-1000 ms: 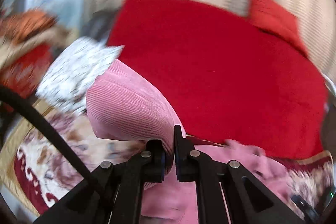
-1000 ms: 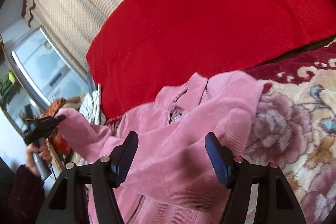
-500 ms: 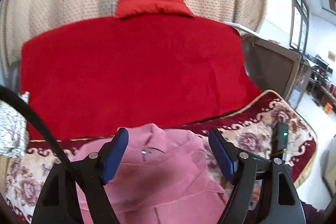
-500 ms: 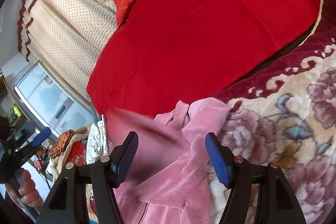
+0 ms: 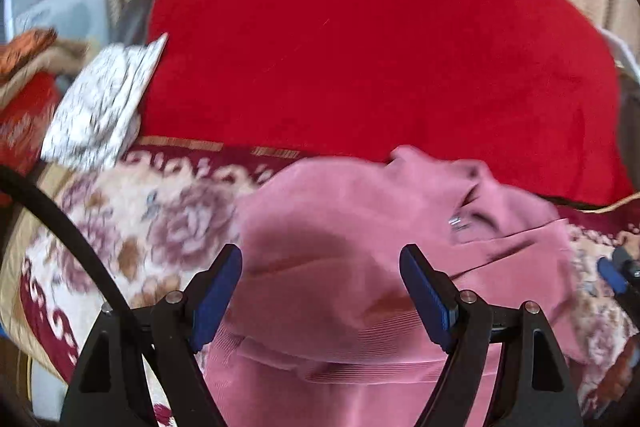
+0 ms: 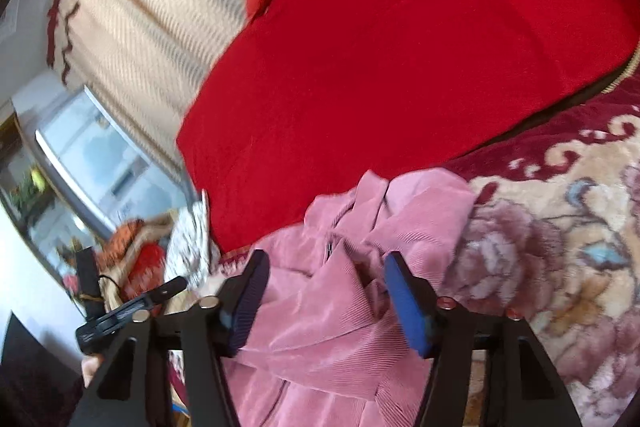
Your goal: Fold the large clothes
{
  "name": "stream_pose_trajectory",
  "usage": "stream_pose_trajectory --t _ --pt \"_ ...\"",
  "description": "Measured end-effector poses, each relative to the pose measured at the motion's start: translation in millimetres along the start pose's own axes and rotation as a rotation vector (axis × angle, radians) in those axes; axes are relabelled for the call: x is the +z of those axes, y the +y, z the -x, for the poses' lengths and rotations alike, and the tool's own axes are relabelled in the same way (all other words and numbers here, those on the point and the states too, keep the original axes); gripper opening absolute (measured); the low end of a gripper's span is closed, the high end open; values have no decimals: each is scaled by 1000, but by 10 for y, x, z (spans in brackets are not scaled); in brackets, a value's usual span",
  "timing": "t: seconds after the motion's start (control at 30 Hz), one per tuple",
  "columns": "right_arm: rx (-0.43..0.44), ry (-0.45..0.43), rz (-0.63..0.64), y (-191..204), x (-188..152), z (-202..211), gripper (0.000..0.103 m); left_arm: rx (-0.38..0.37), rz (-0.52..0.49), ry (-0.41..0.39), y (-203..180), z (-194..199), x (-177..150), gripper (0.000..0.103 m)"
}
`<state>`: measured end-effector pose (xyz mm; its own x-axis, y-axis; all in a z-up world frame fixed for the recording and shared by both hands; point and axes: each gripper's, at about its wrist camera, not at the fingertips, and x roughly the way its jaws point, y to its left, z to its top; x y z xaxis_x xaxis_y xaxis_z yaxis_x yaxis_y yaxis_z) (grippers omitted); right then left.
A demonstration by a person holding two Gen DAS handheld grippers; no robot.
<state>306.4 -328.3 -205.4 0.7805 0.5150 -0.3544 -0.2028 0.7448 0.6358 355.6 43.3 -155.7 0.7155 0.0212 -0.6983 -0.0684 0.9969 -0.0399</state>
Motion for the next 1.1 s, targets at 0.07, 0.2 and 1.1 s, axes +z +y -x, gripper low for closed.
stream_pose_trajectory --t 0.07,0.2,1.1 --pt "-30 18 21 18 -4 -144 60 17 20 31 58 -181 -79 81" --pt "-73 87 22 -54 1 -484 60 60 41 151 72 -578 -354 81" --pt "68 315 136 2 -313 75 27 -36 40 -158 62 -123 -600 80"
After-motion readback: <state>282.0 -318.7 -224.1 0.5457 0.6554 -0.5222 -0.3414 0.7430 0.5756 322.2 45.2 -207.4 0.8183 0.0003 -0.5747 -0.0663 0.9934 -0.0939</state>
